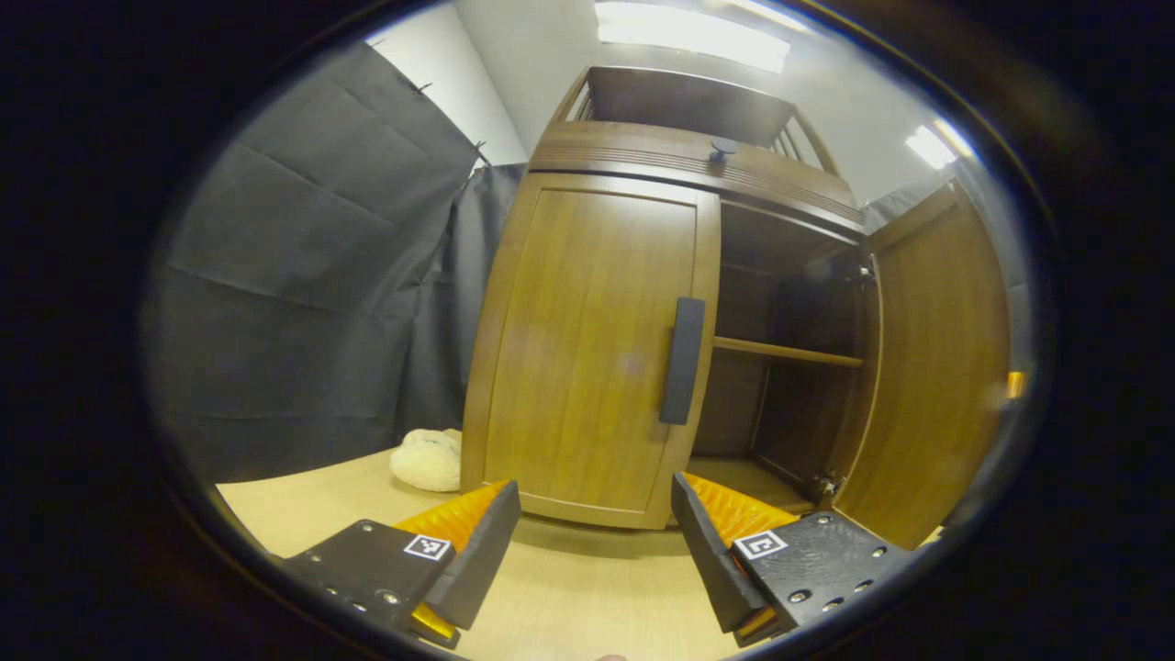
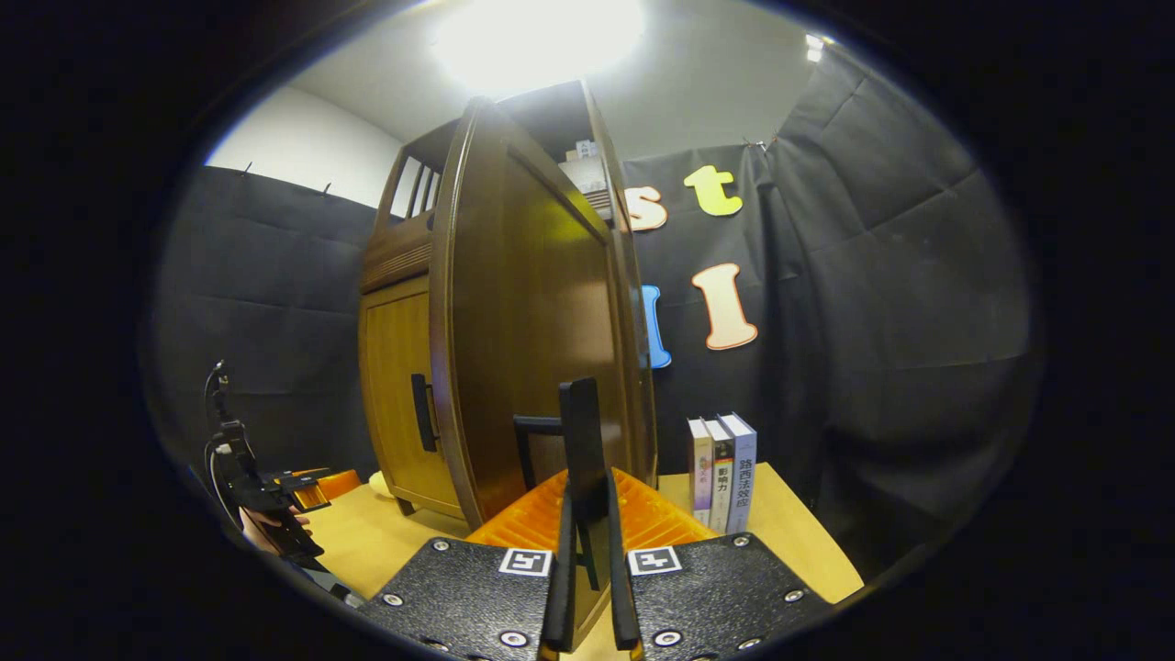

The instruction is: Open the right door of the double-door shoe cabinet with the right hand, and open the left door with the left hand.

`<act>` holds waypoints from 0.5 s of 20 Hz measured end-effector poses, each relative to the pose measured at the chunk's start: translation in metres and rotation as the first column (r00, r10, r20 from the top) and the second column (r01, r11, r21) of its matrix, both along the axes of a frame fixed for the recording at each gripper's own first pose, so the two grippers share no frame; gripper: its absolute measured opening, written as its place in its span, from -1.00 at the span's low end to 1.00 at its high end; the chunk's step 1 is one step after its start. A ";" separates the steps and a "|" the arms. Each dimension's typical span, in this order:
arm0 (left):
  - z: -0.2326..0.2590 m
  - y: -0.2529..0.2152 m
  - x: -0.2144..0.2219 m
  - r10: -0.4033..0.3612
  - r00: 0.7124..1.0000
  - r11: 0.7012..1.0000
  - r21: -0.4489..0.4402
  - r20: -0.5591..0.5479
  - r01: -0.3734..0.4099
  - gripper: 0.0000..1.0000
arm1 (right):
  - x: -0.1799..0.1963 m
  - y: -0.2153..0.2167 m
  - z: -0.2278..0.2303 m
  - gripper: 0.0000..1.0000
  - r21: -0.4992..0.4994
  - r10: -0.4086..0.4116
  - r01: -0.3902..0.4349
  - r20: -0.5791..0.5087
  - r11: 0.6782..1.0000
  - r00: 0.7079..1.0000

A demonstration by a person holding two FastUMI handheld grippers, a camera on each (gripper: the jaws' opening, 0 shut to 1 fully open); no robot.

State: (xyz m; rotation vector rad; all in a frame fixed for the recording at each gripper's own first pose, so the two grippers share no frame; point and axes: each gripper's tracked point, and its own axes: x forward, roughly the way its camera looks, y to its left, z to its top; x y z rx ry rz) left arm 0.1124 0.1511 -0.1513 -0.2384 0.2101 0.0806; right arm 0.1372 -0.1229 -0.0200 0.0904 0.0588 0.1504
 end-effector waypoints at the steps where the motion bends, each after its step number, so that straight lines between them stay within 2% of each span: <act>1: 0.000 0.000 0.000 0.000 1.000 1.000 0.000 -0.001 0.000 0.99 | 0.001 -0.007 0.000 -0.68 0.005 0.003 -0.003 0.002 1.000 1.000; 4: -0.001 -0.001 0.001 -0.004 1.000 1.000 0.007 -0.011 0.004 1.00 | -0.001 -0.020 -0.003 -0.76 0.026 0.027 -0.027 0.007 0.999 1.000; 5: -0.001 -0.003 0.003 -0.007 1.000 1.000 0.011 -0.015 0.007 1.00 | -0.002 -0.024 -0.004 -0.89 0.029 0.038 -0.038 0.010 0.999 0.999; 6: -0.001 -0.003 0.003 -0.011 1.000 1.000 0.015 -0.018 0.012 0.90 | 0.000 -0.026 -0.004 -0.77 0.032 0.048 -0.049 0.014 0.998 0.999; 7: 0.000 -0.004 0.004 -0.015 1.000 1.000 0.020 -0.021 0.016 0.90 | 0.000 -0.030 -0.004 -0.91 0.037 0.058 -0.058 0.018 0.998 0.998; 8: -0.001 -0.005 0.004 -0.020 1.000 0.999 0.026 -0.024 0.021 0.90 | 0.001 -0.034 -0.004 -0.77 0.044 0.066 -0.067 0.023 0.997 0.998; 9: -0.001 -0.006 0.005 -0.024 0.999 0.999 0.034 -0.026 0.025 0.90 | 0.002 -0.038 -0.004 -0.94 0.056 0.078 -0.080 0.026 0.995 0.997; 10: 0.000 -0.006 0.005 -0.027 0.999 0.999 0.043 -0.028 0.028 1.00 | 0.002 -0.038 -0.004 -0.79 0.067 0.094 -0.096 0.028 0.993 0.995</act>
